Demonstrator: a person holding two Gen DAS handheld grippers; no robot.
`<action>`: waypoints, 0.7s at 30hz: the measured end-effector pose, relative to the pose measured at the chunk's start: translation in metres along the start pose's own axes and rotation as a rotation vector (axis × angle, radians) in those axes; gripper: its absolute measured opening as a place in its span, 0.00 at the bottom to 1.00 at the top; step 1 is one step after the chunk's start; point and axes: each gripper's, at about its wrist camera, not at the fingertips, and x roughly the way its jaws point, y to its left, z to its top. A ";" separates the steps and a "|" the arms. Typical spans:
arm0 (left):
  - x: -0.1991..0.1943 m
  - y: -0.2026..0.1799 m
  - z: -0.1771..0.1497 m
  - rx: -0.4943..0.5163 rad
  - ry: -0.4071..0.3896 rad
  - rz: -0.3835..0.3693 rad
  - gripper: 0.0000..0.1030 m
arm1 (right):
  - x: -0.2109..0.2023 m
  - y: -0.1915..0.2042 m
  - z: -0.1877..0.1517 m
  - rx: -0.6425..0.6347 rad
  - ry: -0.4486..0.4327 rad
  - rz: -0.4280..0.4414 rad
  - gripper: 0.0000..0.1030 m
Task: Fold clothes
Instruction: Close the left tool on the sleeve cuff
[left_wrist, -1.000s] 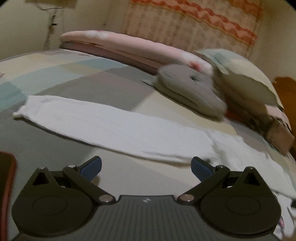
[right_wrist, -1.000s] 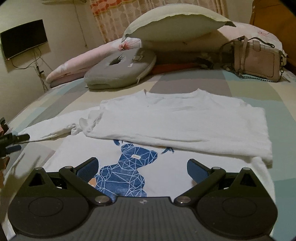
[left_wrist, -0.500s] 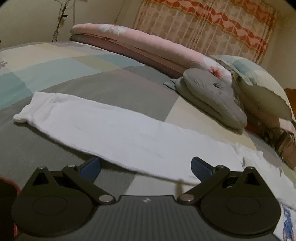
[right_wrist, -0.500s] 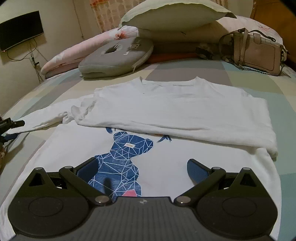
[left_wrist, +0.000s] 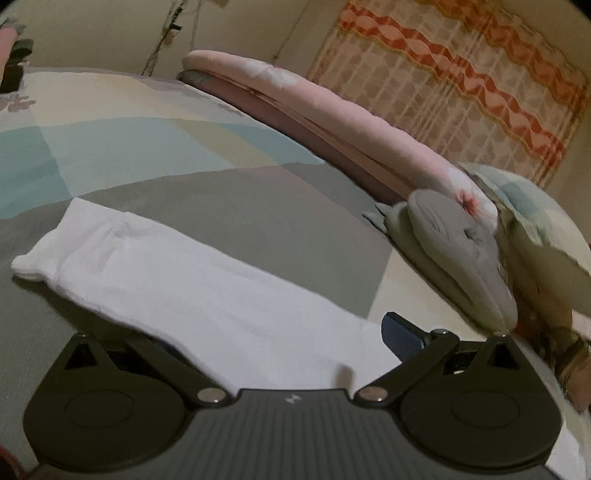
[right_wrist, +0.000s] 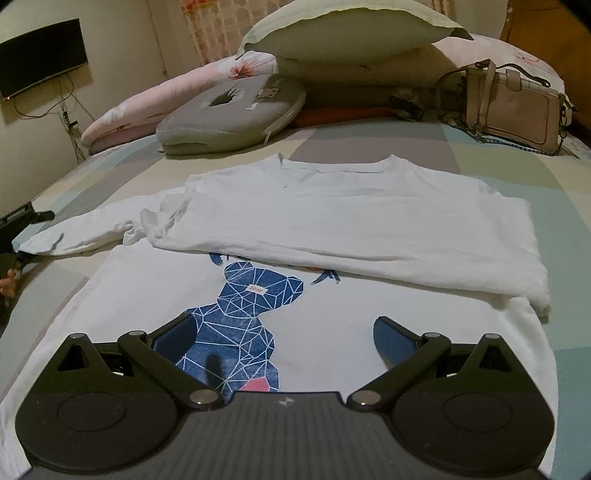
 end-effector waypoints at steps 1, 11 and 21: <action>0.001 0.000 0.001 -0.003 0.000 -0.001 0.99 | 0.000 0.000 0.000 -0.003 0.000 0.000 1.00; -0.008 -0.021 0.016 0.010 0.003 -0.084 0.99 | -0.005 0.006 0.001 -0.028 -0.017 0.023 1.00; -0.031 -0.072 0.033 0.076 -0.001 -0.159 0.99 | -0.012 0.011 0.003 -0.046 -0.029 0.063 1.00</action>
